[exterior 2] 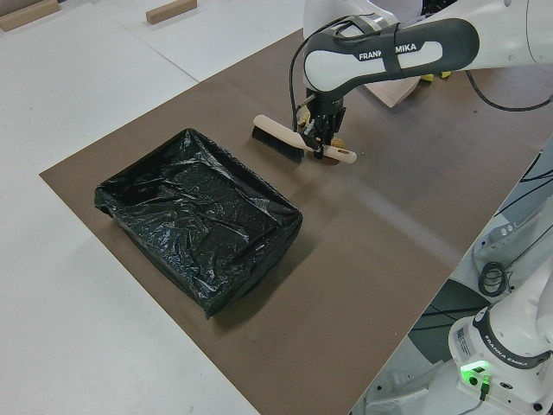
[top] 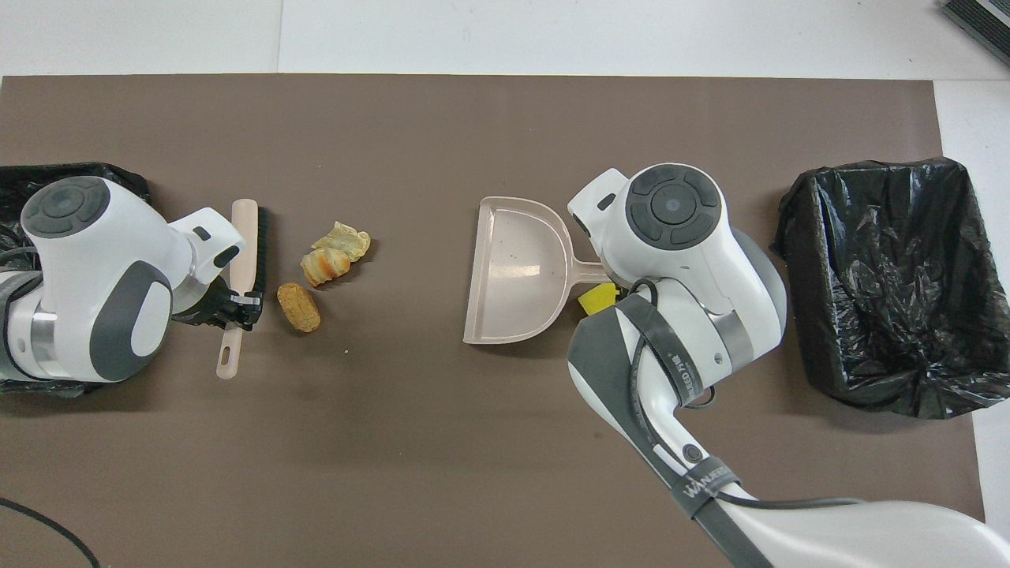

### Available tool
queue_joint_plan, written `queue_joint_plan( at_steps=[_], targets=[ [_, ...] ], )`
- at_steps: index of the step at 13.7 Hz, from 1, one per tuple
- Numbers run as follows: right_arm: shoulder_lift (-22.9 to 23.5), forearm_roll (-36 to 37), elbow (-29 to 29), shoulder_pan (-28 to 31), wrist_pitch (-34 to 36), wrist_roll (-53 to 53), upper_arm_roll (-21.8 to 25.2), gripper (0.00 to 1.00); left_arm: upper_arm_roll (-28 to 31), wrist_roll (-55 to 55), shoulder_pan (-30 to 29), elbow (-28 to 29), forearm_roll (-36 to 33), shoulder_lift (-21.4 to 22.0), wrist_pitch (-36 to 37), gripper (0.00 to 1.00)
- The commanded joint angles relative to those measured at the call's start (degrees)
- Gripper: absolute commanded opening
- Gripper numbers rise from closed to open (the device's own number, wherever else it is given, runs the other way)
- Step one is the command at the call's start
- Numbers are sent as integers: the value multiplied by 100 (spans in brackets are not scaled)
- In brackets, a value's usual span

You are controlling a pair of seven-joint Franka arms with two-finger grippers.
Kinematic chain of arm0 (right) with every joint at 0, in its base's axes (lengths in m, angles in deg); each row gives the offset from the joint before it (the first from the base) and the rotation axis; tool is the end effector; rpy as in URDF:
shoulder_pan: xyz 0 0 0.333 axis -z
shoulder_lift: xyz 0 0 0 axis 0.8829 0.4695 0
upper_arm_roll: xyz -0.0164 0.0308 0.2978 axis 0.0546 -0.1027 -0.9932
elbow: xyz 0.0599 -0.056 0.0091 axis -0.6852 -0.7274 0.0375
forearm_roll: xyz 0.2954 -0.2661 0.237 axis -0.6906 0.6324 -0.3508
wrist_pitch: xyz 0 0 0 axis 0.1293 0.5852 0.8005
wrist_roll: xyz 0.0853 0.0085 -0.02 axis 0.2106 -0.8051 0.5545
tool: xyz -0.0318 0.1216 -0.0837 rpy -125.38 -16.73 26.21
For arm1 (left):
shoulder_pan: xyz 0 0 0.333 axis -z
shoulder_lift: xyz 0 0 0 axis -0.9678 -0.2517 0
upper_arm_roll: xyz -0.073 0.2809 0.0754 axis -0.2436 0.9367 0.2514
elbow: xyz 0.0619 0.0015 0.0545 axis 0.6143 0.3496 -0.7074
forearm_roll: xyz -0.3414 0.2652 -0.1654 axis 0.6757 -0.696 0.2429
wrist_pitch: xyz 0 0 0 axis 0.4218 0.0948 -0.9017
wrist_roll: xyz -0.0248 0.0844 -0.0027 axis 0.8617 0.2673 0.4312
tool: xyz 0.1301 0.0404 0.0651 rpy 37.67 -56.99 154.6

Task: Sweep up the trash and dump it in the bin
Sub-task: 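Bring the dustpan beside the bread while the left gripper positions the brush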

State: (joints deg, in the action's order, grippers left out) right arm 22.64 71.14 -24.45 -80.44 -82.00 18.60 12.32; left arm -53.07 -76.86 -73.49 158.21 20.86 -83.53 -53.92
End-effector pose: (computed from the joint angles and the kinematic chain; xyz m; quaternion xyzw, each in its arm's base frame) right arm 0.6337 0.2721 0.3194 0.7432 0.6657 -0.0345 0.0572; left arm 0.5934 -0.0831 0.2569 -0.9949 0.0162 0.0994 0.0104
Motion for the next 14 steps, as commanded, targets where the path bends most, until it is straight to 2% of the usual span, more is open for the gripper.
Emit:
queue_joint_plan(
  at_steps=[1,4,8,14],
  targets=[
    [65,-78,-67,-11,-265,252,-44,0,66,83,105,365,165,273,-110,0],
    [267,-174,-68,51,-555,769,-44,0,58,66,297,505,454,360,-241,0],
    [364,-140,-68,-55,-609,824,-44,0,58,22,720,708,762,475,-480,0],
    [382,-131,-68,-133,-679,745,-44,0,66,-460,2037,699,1851,519,-865,0]
  ],
)
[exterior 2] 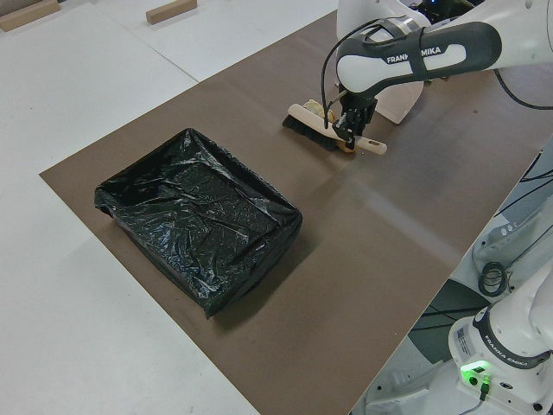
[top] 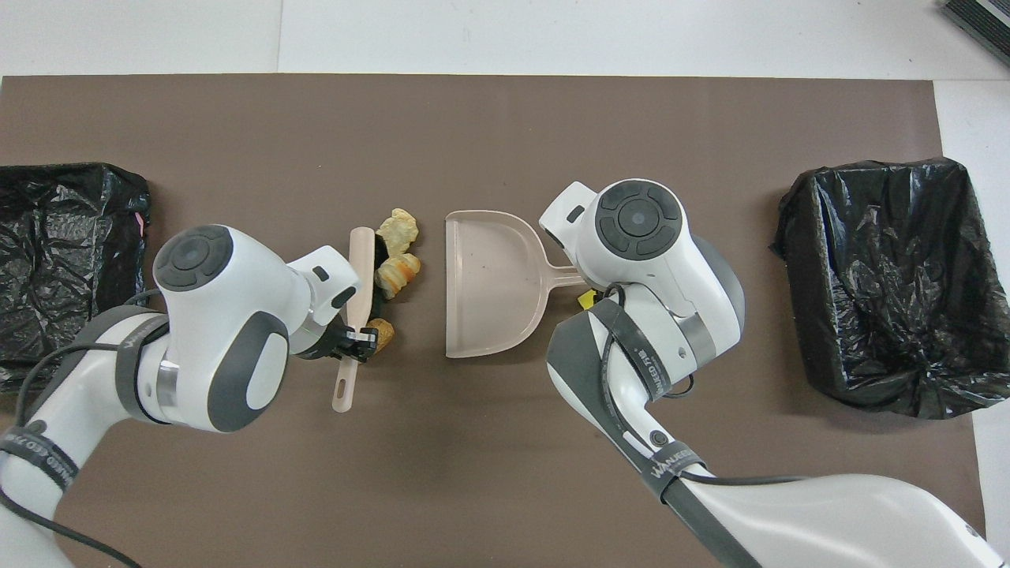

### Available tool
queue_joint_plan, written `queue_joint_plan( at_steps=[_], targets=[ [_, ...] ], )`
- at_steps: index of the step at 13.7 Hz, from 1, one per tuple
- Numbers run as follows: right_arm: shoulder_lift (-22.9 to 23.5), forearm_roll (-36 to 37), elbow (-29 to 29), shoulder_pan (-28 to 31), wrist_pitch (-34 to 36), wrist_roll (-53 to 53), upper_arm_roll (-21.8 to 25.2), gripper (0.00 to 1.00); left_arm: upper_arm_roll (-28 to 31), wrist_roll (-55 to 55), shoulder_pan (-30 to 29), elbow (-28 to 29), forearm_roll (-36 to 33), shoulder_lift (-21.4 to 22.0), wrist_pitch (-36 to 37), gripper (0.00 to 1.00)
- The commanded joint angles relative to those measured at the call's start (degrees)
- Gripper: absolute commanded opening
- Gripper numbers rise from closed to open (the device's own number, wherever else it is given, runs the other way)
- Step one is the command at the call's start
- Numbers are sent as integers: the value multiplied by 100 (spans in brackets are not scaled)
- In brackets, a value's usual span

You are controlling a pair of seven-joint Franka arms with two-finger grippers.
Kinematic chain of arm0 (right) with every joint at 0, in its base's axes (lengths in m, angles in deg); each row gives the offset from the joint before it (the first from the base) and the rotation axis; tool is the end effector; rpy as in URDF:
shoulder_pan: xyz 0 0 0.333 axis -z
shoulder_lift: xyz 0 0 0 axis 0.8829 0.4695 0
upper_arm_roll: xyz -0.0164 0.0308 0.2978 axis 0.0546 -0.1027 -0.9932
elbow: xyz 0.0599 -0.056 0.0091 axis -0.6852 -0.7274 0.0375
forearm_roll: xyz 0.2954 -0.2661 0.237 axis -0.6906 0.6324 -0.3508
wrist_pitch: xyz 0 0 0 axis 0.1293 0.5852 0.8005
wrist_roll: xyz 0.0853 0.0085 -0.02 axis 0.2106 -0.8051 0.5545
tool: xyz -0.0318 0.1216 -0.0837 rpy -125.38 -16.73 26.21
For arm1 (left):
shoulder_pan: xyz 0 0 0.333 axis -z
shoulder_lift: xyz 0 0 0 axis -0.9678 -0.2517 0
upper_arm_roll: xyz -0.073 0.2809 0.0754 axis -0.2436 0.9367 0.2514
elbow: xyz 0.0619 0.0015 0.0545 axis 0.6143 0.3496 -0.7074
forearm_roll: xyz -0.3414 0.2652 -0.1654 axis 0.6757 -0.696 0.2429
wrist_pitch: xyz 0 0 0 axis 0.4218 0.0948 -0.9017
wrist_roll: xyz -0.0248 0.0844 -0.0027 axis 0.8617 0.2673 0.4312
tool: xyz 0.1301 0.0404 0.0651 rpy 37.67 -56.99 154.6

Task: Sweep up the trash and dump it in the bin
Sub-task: 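Sweep the bread pieces into the dustpan with the brush in the left gripper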

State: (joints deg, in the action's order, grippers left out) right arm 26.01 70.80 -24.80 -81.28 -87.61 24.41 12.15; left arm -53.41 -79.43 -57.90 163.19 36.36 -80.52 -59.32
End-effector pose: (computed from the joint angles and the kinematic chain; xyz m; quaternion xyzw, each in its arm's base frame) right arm 0.6376 0.2908 0.2836 0.7003 0.7117 -0.0180 0.0517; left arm 0.5285 -0.2603 0.2548 0.9895 -0.0578 -0.0991 0.0881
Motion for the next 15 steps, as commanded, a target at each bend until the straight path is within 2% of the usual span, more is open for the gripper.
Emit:
queue_joint_plan(
  at_steps=[1,3,6,8,10,12,15],
  targets=[
    [79,-97,-32,-58,-197,120,-27,0,92,-301,663,185,381,218,-431,0],
    [123,-97,-32,-111,-285,6,-27,0,100,-573,1041,79,399,209,-441,0],
    [132,-98,-32,-111,-321,6,-27,0,135,-819,1017,-307,399,234,101,0],
    [132,-97,-32,-103,-303,49,-27,0,197,-1825,833,-544,355,471,935,0],
    [132,-89,-32,-23,-303,207,-27,0,250,-3196,622,-589,241,683,1359,0],
    [97,-89,-32,-67,-303,435,-27,0,250,-4129,516,-240,214,902,1414,0],
    [27,-71,-111,-146,-250,691,-27,0,241,-4424,296,927,214,1491,1247,0]
  ],
)
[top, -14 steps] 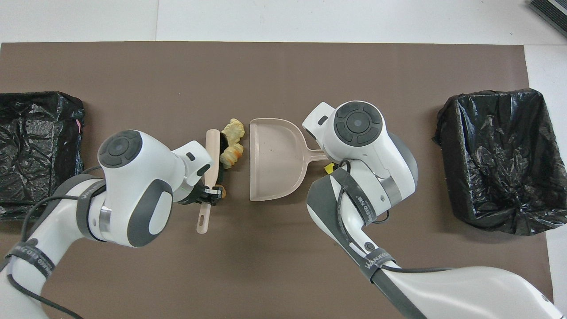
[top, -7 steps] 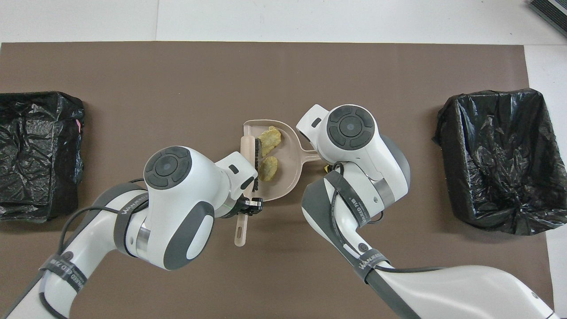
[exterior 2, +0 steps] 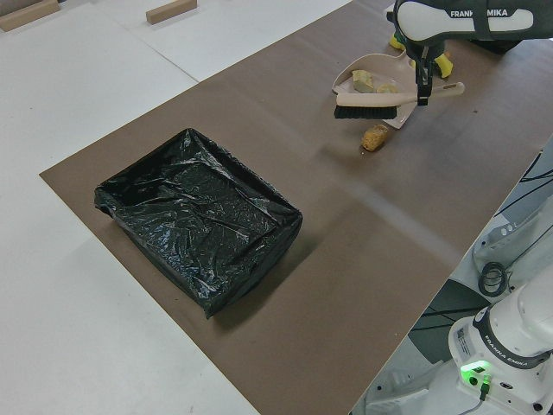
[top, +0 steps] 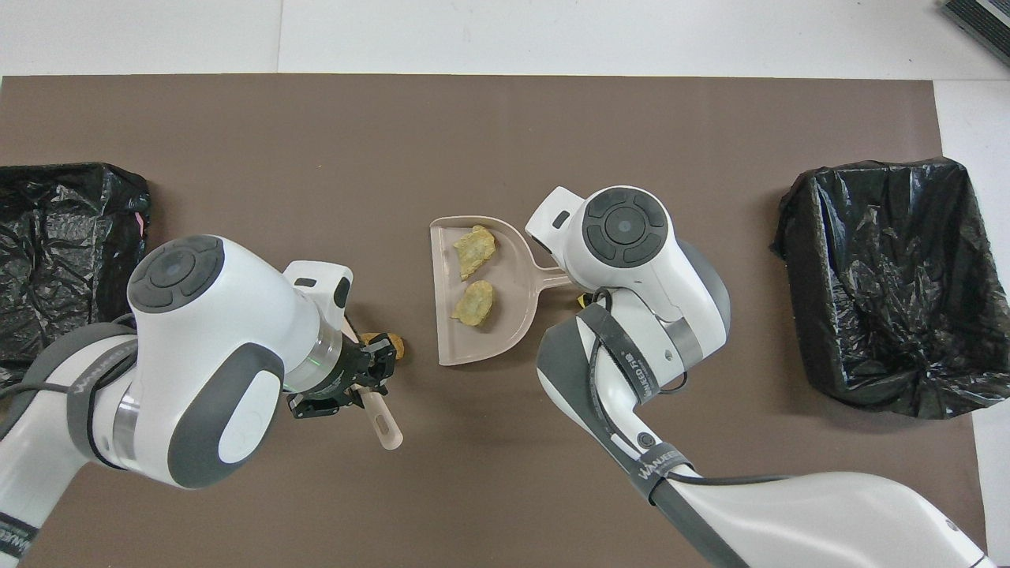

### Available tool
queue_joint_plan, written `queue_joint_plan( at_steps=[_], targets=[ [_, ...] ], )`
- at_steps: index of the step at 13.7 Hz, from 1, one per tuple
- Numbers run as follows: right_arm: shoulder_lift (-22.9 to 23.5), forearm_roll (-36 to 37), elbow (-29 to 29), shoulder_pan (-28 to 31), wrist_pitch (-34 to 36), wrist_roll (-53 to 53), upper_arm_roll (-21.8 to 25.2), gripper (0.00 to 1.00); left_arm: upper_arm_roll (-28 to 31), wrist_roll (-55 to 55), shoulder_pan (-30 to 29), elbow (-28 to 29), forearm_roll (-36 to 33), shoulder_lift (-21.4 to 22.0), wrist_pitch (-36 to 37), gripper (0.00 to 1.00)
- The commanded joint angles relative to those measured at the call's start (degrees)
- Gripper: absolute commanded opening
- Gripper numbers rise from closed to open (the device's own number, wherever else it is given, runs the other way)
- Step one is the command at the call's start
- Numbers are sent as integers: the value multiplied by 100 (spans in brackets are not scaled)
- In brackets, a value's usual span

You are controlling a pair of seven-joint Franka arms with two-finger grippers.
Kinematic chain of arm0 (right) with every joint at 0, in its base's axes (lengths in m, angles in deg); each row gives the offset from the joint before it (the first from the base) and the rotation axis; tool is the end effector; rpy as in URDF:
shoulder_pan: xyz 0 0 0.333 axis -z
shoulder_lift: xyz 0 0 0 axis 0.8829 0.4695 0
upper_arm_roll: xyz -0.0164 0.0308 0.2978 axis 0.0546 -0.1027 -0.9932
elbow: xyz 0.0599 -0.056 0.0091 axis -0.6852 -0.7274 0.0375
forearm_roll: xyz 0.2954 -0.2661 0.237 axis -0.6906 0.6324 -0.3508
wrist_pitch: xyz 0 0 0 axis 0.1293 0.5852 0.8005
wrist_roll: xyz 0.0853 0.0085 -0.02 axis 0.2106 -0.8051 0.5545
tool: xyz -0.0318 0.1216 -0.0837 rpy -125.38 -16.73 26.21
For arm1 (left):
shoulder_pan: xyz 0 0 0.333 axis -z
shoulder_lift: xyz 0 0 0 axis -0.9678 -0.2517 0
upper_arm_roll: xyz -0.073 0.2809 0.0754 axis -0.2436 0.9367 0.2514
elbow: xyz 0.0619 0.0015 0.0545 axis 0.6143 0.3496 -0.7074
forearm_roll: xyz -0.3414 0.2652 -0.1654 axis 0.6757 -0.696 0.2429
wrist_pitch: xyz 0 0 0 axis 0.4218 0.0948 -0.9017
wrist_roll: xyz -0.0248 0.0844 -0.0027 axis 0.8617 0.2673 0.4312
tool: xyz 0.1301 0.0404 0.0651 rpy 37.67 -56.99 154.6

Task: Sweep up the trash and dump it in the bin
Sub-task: 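Sweep the bread pieces into the dustpan with the brush in the left gripper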

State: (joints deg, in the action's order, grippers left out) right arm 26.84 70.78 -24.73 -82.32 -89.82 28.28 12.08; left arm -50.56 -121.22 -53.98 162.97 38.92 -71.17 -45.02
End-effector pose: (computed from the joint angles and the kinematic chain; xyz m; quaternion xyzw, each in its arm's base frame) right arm 0.6363 0.3063 0.2775 0.6679 0.7423 -0.0065 0.0532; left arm 0.4885 -0.2687 0.3370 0.9454 0.2739 -0.1720 0.0413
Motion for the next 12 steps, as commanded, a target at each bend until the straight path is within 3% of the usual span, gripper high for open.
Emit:
queue_joint_plan(
  at_steps=[1,4,8,12],
  targets=[
    [-117,-60,-223,-51,-82,304,-20,0,-44,-227,-70,1258,-42,618,-461,0],
    [-127,-51,-285,-69,-170,286,-20,0,-70,88,340,1384,-42,322,-1367,0],
    [-118,-51,-303,-86,-241,268,-20,0,-79,1493,913,1305,37,145,-2229,0],
    [-127,-43,-364,-16,-240,321,-11,0,-79,1602,1160,718,99,-162,-2222,0]
  ],
)
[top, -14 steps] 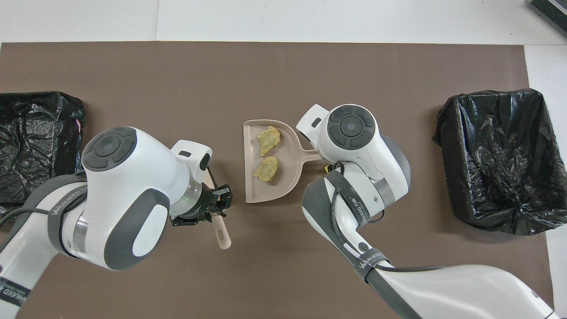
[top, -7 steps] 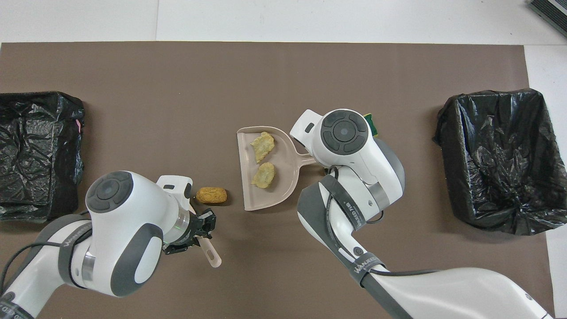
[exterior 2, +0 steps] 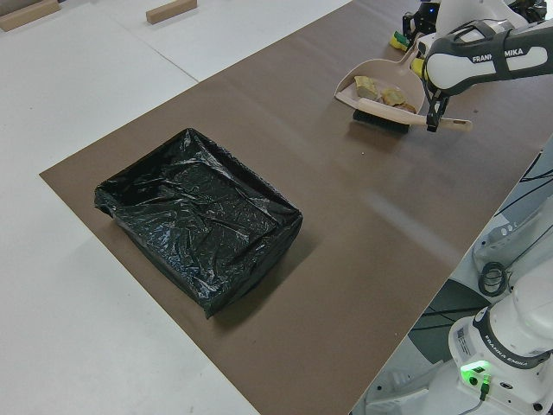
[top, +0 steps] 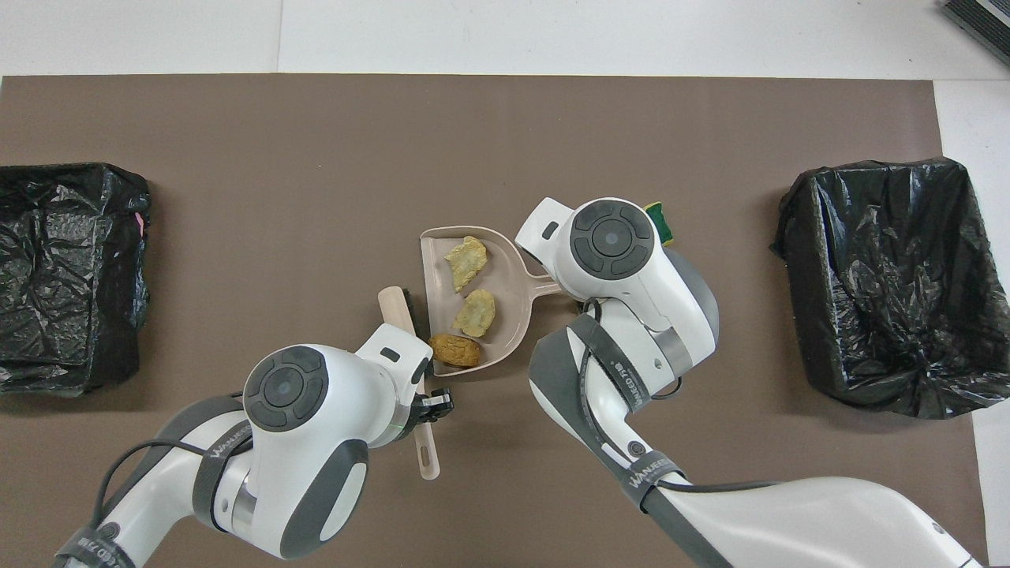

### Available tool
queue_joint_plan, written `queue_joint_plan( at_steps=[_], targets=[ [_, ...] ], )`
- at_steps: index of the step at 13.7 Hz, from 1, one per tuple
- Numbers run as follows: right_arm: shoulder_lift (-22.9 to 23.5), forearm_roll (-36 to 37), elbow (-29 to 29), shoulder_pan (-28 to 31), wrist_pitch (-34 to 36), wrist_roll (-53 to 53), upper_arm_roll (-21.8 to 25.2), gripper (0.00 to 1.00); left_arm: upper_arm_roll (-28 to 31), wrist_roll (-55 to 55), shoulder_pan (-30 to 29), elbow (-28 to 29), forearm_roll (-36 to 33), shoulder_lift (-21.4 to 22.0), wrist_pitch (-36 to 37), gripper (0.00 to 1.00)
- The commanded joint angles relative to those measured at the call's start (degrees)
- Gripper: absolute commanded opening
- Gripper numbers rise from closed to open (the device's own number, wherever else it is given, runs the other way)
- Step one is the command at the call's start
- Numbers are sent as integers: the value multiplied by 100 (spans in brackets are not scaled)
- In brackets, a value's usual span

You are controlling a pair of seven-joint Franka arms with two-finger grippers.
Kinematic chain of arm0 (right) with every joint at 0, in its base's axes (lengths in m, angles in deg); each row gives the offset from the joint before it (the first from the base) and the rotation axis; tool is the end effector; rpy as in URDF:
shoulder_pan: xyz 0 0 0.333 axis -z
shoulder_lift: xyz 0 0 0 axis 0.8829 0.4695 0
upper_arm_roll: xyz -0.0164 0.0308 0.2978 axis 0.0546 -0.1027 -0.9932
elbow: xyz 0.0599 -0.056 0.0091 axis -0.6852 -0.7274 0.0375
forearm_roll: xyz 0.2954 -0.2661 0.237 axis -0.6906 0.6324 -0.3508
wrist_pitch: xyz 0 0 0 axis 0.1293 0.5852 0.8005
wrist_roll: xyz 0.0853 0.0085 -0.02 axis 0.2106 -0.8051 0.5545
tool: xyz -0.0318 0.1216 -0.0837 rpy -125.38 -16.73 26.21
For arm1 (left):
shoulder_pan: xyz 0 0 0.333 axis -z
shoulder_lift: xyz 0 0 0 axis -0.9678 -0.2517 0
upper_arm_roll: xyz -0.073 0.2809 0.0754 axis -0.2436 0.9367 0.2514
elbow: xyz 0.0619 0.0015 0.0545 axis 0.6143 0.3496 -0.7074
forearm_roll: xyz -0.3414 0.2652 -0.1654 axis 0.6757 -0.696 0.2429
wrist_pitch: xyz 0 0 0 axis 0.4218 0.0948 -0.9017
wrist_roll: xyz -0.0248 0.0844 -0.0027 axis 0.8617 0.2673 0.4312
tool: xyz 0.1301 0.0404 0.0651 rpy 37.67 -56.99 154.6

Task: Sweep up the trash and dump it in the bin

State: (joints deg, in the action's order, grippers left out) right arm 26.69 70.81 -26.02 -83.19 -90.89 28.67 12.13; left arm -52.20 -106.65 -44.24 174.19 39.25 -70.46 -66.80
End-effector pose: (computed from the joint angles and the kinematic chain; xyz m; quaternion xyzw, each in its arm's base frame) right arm 0.6278 0.3143 0.2692 0.6588 0.7504 -0.0068 0.0527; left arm 0.4312 -0.3431 0.2704 0.9885 0.0932 -0.0806 0.0873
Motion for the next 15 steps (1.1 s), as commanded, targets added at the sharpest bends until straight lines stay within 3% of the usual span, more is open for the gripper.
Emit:
queue_joint_plan(
  at_steps=[1,4,7,10,12,15],
  targets=[
    [-111,-46,-261,106,-133,344,-16,0,94,109,177,-754,58,-460,9,0],
    [-111,-46,-279,230,-115,476,-24,0,138,92,46,-1249,-12,-463,429,0],
    [-199,-72,-200,264,-36,450,-24,0,138,170,-419,-1600,-196,-200,1491,0],
    [-575,-160,-174,484,331,433,-33,0,147,328,-833,-1821,-687,-155,2424,0],
    [-936,-457,-147,572,700,415,-16,0,147,1107,-842,-1812,-1372,-41,2505,0],
    [-1306,-652,-139,1150,912,459,-16,0,129,1243,-860,-1297,-1383,326,2691,0]
  ],
)
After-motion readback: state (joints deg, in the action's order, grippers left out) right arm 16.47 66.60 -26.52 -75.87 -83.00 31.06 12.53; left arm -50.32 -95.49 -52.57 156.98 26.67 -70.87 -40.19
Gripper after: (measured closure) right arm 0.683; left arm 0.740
